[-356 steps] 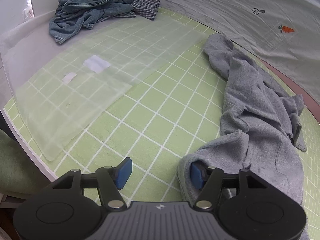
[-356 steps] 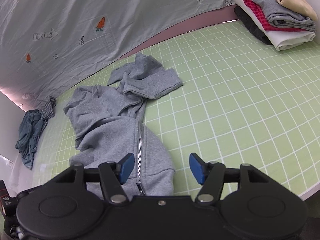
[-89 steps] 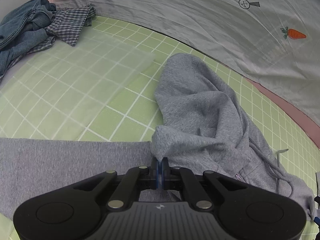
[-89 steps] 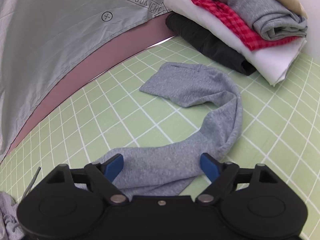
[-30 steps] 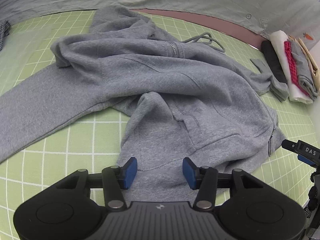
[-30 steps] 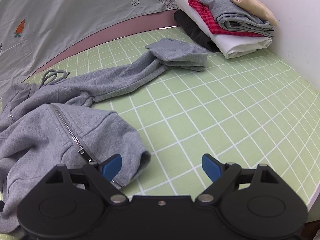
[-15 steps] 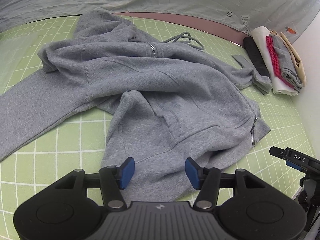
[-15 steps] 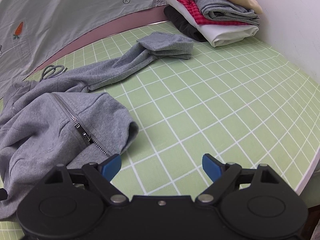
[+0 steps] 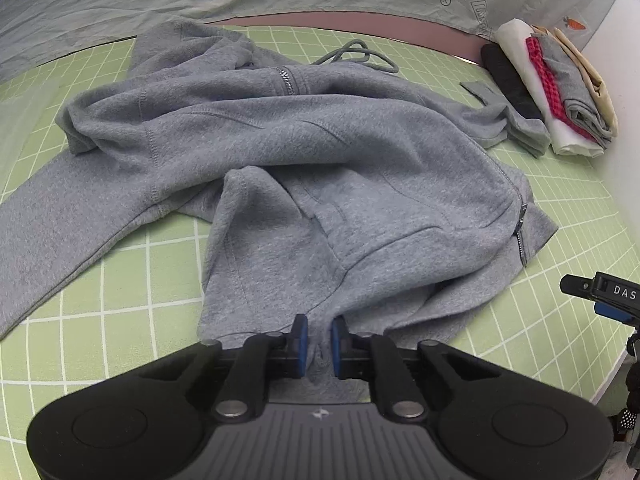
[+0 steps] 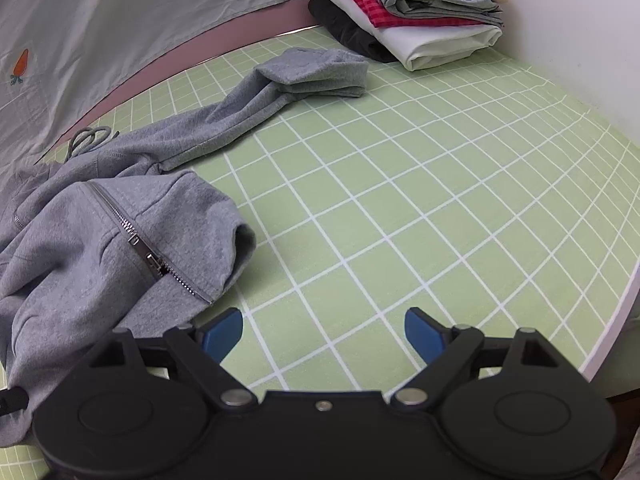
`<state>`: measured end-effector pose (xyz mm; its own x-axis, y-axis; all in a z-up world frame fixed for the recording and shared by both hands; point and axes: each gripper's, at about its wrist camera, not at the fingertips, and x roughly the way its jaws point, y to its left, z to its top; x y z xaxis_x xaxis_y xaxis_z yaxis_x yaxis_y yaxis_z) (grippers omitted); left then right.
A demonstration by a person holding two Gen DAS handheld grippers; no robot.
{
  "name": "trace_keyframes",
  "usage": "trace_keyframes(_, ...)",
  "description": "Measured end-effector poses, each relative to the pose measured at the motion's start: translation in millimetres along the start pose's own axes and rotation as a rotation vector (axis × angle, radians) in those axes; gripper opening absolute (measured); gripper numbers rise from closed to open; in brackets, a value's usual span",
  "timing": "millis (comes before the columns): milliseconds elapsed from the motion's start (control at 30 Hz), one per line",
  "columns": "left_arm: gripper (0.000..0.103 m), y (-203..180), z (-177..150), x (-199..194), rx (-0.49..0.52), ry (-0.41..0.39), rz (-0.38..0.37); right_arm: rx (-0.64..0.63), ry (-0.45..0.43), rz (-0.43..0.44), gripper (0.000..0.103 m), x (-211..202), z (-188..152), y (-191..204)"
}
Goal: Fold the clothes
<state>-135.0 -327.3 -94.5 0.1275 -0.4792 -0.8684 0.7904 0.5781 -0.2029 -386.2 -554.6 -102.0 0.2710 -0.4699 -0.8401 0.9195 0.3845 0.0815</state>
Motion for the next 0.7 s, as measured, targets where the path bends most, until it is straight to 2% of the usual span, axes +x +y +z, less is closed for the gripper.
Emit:
trace_keyframes(167, 0.006, 0, -9, -29, -0.030, -0.069, -0.014, 0.021, 0.004, -0.006, 0.089, -1, -1, -6)
trace_keyframes(333, 0.005, 10, -23, -80, -0.109, -0.171, -0.036, 0.034, 0.003, 0.000, 0.089, 0, -2, -3)
trace_keyframes(433, 0.005, 25, -32, -111, -0.205, -0.227, -0.055, 0.042, -0.013, 0.004, 0.089, -4, -3, 1)
trace_keyframes(533, 0.005, 52, -47, -138, -0.342, -0.279, -0.071, 0.047, -0.036, 0.015, 0.089, -10, -3, 6)
trace_keyframes(633, 0.004, 80, -68, -157, -0.458, -0.305, -0.008, 0.041, -0.050, 0.023, 0.089, -14, -4, 13)
trace_keyframes(700, 0.004, 100, -79, -163, -0.528, -0.293, 0.042, 0.037, -0.054, 0.031, 0.089, -16, -6, 19)
